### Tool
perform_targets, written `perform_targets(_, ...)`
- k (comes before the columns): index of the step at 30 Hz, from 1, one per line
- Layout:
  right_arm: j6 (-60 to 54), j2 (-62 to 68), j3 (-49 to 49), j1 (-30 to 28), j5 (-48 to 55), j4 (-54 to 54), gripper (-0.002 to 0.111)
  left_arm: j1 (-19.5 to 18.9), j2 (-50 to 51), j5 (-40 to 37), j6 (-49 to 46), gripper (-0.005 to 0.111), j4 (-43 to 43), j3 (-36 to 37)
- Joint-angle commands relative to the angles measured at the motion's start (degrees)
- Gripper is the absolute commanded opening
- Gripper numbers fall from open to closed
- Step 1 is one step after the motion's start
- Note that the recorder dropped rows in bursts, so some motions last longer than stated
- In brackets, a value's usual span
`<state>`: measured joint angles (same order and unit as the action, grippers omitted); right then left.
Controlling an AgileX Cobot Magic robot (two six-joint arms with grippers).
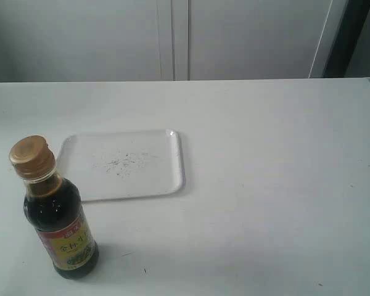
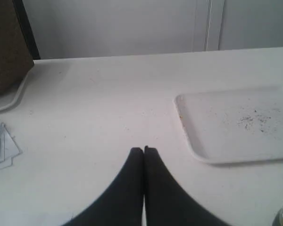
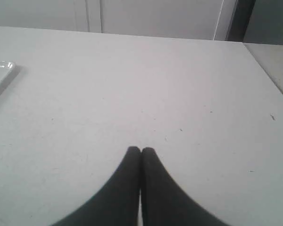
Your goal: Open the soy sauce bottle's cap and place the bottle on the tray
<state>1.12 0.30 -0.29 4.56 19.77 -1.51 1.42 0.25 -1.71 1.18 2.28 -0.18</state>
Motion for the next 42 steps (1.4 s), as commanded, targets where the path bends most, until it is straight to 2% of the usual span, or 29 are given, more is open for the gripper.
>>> perform_targets(1,0.24,-0.30,0.29,0.09,-0.12,-0.26,0.000,-0.10,-0.25,4.65,0.15,0.000,0.24,0.18)
perform_targets(13,0.24,-0.30,0.29,0.09,-0.12,-0.26,0.000,-0.10,-0.25,23.07,3.61,0.000,0.24,0.18)
perform_targets(21,0.24,-0.30,0.29,0.09,-0.12,-0.26,0.000,-0.10,0.80,23.21,6.54,0.000,-2.28,-3.57)
perform_targets(23,0.24,-0.30,0.29,0.09,-0.12,-0.26,0.000,-0.10,2.79,23.21,9.68,0.000,-5.84,-4.99)
perform_targets(27,0.24,-0.30,0.29,0.09,-0.12,-0.26,0.000,-0.10,8.52,25.05,21.58,0.000,-18.83,-8.29)
perform_targets(37,0.24,-0.30,0.29,0.09,-0.12,-0.26,0.000,-0.10,25.57,36.16,51.49,0.000,-53.49,-18.84)
perform_targets(42,0.24,-0.30,0.29,0.09,-0.12,-0.26,0.000,-0.10,32.27,43.31,59.97,0.000,-63.64,-23.04)
